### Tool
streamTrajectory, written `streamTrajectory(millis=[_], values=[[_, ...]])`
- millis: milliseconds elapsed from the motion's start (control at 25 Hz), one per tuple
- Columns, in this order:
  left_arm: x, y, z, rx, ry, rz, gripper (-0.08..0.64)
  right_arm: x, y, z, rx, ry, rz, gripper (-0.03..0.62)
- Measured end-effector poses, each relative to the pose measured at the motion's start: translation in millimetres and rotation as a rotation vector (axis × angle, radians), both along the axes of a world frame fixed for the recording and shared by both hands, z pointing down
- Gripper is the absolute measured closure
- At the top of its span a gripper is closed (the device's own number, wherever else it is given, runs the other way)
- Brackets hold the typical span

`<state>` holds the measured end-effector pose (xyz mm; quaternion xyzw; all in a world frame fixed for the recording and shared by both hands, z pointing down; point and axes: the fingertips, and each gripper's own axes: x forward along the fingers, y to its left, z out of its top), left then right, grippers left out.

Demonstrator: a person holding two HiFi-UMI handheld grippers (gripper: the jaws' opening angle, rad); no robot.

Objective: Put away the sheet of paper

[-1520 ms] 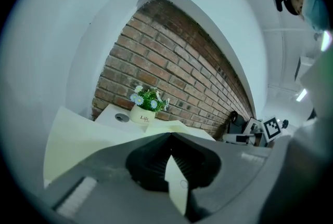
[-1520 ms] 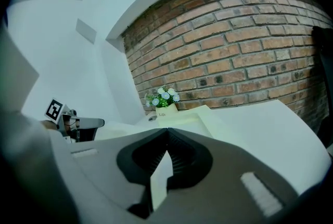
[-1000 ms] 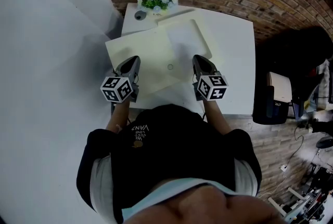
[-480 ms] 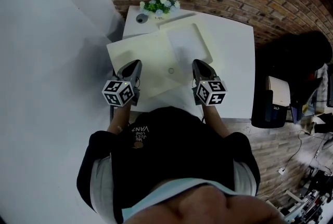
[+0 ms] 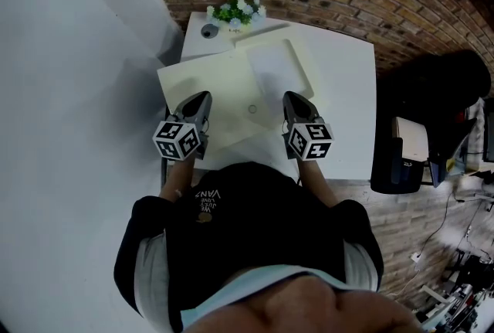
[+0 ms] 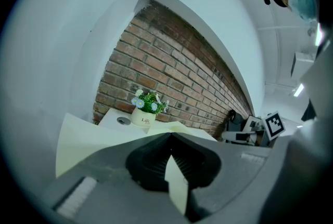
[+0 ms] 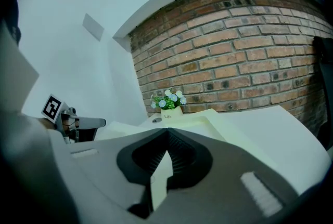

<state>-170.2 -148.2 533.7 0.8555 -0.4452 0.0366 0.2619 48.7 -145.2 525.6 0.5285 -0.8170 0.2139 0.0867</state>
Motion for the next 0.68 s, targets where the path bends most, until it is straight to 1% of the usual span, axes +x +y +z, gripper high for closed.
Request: streamTrajectory(millis=[680], values=[[-0.8, 6.2, 1.6, -0.005, 0.002, -0.009, 0.56, -2.1, 3.3, -0.6, 0.002, 0.002, -0.001, 0.595]])
